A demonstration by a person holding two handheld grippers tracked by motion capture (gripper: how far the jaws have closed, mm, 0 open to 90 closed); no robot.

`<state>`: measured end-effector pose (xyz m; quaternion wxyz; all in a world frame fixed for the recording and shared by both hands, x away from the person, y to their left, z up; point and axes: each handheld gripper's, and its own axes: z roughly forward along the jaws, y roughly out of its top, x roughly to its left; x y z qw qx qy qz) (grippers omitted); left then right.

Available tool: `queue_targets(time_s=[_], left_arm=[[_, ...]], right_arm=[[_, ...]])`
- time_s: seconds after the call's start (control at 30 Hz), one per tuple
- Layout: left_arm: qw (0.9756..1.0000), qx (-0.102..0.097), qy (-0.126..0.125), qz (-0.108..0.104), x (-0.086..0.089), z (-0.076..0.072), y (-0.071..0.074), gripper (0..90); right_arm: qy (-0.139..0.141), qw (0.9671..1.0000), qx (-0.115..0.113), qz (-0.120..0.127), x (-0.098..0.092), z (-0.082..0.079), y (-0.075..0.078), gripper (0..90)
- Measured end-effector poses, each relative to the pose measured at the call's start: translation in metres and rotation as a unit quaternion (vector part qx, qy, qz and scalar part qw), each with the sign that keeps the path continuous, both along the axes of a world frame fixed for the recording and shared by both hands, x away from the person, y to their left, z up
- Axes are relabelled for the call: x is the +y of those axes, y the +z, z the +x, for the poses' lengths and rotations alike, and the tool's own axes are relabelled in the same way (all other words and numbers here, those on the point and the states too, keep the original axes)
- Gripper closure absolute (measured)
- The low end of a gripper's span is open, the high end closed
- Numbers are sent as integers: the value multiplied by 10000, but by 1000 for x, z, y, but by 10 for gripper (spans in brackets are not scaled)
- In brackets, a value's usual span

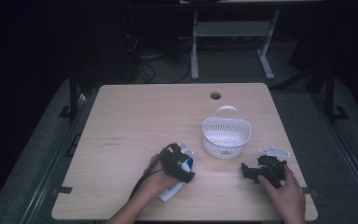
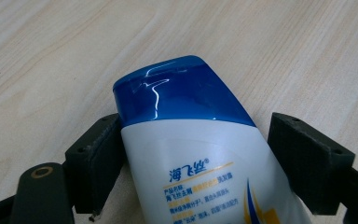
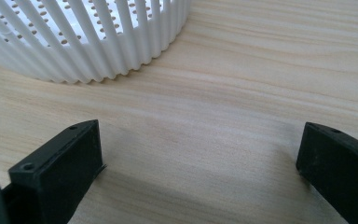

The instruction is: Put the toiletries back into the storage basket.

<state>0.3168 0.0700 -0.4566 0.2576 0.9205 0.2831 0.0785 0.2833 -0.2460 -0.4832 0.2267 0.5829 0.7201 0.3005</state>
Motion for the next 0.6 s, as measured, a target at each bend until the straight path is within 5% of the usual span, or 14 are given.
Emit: queue_targets(time_s=[0.4, 0.6], left_arm=[[9999, 94, -90, 109, 2, 2, 5, 355], [9998, 104, -104, 118, 1, 3, 5, 359]], right_arm=[[1, 10000, -1, -2, 0, 0, 0, 0], [1, 10000, -2, -2, 0, 0, 0, 0]])
